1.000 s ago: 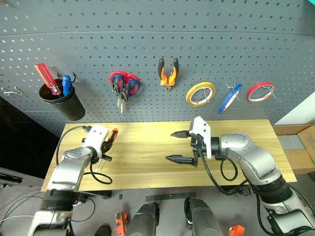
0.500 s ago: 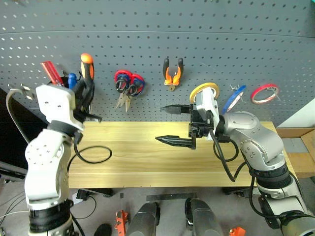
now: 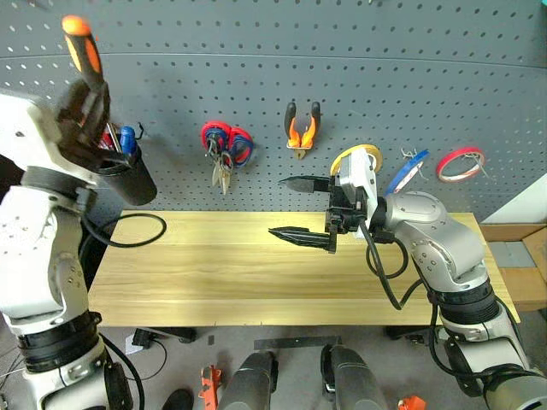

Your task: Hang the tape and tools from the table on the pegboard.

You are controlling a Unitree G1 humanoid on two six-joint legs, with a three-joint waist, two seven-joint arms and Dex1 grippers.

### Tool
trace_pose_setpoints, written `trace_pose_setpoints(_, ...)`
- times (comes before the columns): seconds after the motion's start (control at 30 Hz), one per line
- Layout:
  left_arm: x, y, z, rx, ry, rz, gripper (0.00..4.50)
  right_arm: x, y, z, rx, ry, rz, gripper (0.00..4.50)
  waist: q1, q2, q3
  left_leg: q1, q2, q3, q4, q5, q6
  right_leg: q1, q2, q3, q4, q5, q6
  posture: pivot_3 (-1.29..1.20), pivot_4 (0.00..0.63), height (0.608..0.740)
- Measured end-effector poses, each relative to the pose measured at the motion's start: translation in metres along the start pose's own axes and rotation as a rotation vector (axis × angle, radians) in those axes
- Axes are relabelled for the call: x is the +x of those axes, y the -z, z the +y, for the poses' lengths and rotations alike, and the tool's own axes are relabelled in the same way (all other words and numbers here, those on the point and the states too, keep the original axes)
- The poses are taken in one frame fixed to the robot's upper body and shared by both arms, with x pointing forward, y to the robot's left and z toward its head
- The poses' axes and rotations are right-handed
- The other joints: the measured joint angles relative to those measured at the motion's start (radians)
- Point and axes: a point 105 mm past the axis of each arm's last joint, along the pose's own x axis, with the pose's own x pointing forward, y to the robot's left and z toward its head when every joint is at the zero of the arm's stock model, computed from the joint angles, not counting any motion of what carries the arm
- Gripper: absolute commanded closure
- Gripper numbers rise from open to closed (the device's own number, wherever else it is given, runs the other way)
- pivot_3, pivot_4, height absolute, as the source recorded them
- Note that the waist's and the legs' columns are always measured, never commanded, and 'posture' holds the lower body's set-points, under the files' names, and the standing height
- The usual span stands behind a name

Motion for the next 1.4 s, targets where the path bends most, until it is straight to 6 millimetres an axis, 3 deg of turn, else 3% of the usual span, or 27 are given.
trace_pose_setpoints(0.17, 0.01, -0.012, 0.013, 0.032, -0.027, -0.045, 4.07, 0.003, 0.001, 0.001, 0.001, -0.024, 0.001, 0.0, -0.002, 0.0, 0.0, 0.0, 0.0, 0.0, 0.0, 0.0, 0.0, 0.0, 0.0, 0.0, 0.0, 0.0, 0.0, 0.04, 0.179, 0.74)
trace_pose_setpoints(0.37, 0.01, -0.009, 0.02, 0.06, -0.046, -0.036, 4.07, 0.019, -0.019, -0.007, -0.04, 0.0, -0.085, 0.0, -0.002, 0.0, 0.0, 0.0, 0.0, 0.0, 0.0, 0.001, -0.001, -0.001, 0.001, 0.0, 0.001, 0.0, 0.0, 0.04, 0.178, 0.74)
trace_pose_setpoints(0.7, -0.006, 0.03, 0.032, 0.079, -0.142, 0.052, 4.07, 0.023, -0.029, -0.016, -0.063, 0.052, -0.124, 0.0, -0.002, -0.003, -0.002, 0.0, 0.0, 0.0, 0.0, 0.001, -0.002, -0.001, 0.001, 0.0, 0.001, 0.0, 0.0, 0.03, 0.173, 0.74)
trace_pose_setpoints(0.8, -0.015, 0.051, 0.035, 0.064, -0.178, 0.116, 4.07, 0.022, -0.029, -0.017, -0.079, 0.059, -0.117, 0.0, -0.002, -0.002, -0.003, 0.0, 0.0, 0.0, 0.0, 0.001, -0.002, -0.001, 0.001, 0.0, 0.001, 0.0, 0.0, 0.03, 0.17, 0.74)
trace_pose_setpoints(0.9, -0.023, 0.071, 0.035, 0.019, -0.197, 0.181, 3.15, 0.022, -0.029, -0.017, -0.083, 0.059, -0.114, 0.0, -0.003, -0.005, -0.005, 0.0, 0.0, 0.0, 0.0, 0.001, -0.002, -0.001, 0.001, 0.0, 0.002, 0.0, -0.001, 0.02, 0.165, 0.74)
trace_pose_setpoints(1.2, -0.023, 0.072, 0.035, -0.021, -0.196, 0.182, 0.05, 0.022, -0.032, -0.02, -0.101, 0.058, -0.121, 0.0, -0.003, -0.007, -0.023, 0.001, 0.0, 0.0, 0.0, 0.001, -0.002, -0.001, 0.001, 0.0, 0.001, 0.0, -0.001, 0.04, 0.147, 0.74)
trace_pose_setpoints(1.4, -0.019, 0.048, 0.011, -0.111, -0.038, 0.142, 0.05, 0.021, -0.033, -0.021, -0.114, 0.042, -0.11, 0.0, -0.003, -0.009, -0.029, 0.001, 0.0, 0.0, 0.001, 0.001, -0.002, 0.0, 0.001, 0.001, 0.002, 0.001, -0.001, 0.04, 0.155, 0.74)
